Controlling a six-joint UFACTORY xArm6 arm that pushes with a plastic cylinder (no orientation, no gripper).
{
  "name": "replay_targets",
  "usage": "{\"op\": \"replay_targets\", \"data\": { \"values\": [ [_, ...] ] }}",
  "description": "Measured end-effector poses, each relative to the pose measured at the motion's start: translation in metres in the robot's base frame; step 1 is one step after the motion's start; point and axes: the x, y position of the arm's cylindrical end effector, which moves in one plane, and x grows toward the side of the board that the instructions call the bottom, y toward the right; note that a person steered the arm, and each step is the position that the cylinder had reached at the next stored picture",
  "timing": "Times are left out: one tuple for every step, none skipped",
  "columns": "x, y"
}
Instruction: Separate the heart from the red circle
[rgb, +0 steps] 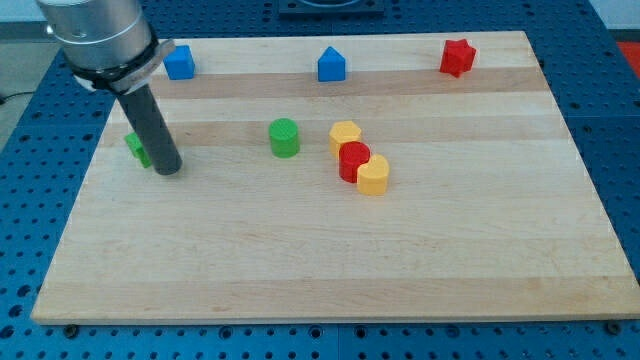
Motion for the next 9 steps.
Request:
{"op": "replay_targets", "data": {
  "values": [
    [0.005, 0.056],
    [0.005, 0.116],
    [0.002, 0.144],
    [-0.004, 0.163],
    [0.004, 0.184],
    [0.014, 0.203],
    [0.015, 0.210],
    [0.025, 0.204],
    [0.042, 0.200]
  ]
}}
